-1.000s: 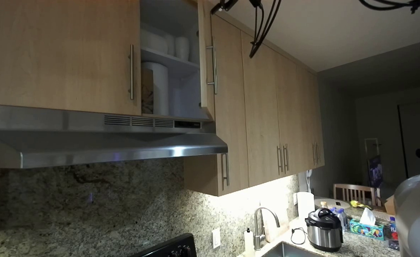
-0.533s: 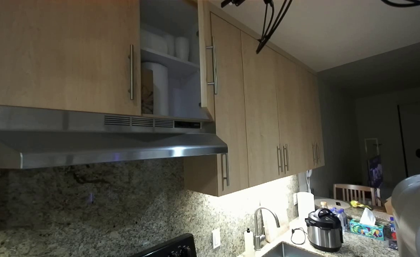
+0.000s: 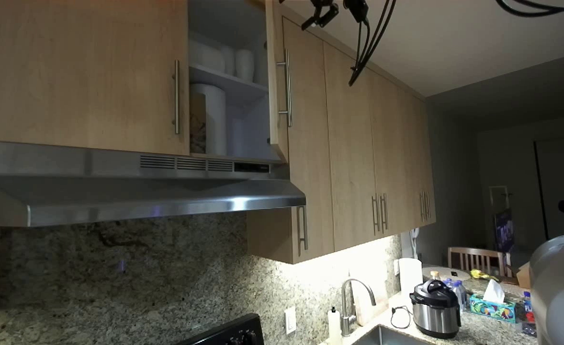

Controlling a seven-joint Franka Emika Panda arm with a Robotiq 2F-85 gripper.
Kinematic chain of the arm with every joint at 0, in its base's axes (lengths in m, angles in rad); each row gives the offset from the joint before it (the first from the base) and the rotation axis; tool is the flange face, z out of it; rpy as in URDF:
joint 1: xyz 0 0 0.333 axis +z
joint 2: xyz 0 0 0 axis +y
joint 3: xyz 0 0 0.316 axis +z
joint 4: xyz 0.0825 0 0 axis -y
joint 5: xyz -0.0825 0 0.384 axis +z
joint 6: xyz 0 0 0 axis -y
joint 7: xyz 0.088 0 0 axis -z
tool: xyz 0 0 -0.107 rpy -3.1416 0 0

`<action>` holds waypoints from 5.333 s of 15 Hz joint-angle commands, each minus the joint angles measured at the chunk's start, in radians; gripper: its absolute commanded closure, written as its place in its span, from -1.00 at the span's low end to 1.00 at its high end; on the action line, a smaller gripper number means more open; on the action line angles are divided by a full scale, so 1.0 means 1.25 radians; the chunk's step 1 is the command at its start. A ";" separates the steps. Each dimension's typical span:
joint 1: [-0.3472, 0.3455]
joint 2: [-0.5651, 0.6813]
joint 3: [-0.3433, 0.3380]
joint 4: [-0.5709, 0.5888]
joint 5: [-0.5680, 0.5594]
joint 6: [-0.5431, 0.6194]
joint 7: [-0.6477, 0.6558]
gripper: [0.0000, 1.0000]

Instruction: Close the open drawer

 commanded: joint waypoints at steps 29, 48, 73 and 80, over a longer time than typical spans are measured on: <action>-0.095 0.159 0.179 -0.015 -0.151 0.091 0.123 -1.00; -0.074 0.214 0.182 0.025 -0.137 0.047 0.150 -1.00; -0.087 -0.108 0.117 -0.350 -0.227 -0.528 -0.027 -1.00; -0.083 -0.095 0.116 -0.336 -0.209 -0.521 -0.002 -1.00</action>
